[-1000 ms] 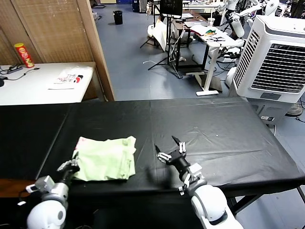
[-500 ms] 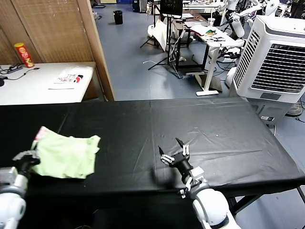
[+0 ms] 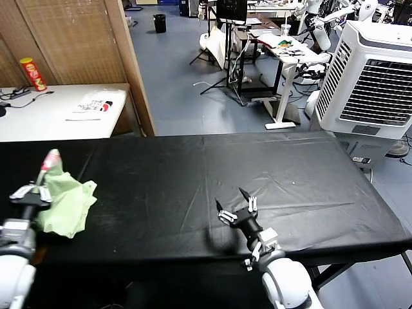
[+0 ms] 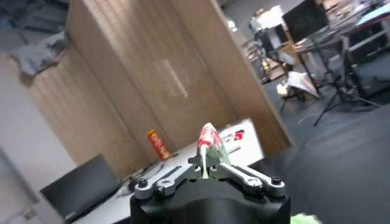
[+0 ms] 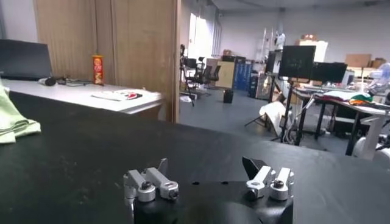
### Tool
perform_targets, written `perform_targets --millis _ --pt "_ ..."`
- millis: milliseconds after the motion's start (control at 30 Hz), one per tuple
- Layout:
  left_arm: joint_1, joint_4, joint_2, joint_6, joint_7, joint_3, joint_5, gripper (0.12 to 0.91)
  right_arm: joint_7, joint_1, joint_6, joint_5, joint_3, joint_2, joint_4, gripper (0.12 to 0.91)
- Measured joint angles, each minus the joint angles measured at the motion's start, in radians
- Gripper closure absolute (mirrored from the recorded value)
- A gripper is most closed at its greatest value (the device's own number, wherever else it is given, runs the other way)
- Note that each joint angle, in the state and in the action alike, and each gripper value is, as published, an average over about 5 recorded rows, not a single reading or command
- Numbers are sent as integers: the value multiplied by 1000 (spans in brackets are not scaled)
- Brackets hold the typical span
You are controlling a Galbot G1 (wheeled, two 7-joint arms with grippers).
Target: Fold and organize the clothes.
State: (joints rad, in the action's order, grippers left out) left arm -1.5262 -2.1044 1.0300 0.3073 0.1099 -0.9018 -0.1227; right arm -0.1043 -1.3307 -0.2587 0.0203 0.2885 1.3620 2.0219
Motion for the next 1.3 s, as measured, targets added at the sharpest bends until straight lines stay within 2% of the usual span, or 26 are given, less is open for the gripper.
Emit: perform_targets --millis 233,400,500,700,767,867,1167,1300 --pt "35 -96 90 71 68 194 -44 881 0 -28 10 1 23 -4 14 227" --pt "47 -122 159 74 85 336 -11 856 1 -30 6 2 20 -4 15 227" --pt "49 -111 216 54 72 420 43 737 0 -28 -5 11 10 -3 14 227" --pt "38 -74 329 -9 48 542 122 404 0 -12 -56 67 -18 -15 5 227" --pt "35 -71 348 -37 35 559 126 307 6 -1 -80 95 -31 -19 -2 227" --pt "35 -73 358 -71 27 565 124 243 28 21 -119 146 -61 -19 -15 227" --pt "15 -94 331 -117 29 507 124 232 103 152 -272 381 -238 40 -103 227" --pt "5 -111 306 -132 30 458 123 232 145 209 -316 442 -310 73 -159 228"
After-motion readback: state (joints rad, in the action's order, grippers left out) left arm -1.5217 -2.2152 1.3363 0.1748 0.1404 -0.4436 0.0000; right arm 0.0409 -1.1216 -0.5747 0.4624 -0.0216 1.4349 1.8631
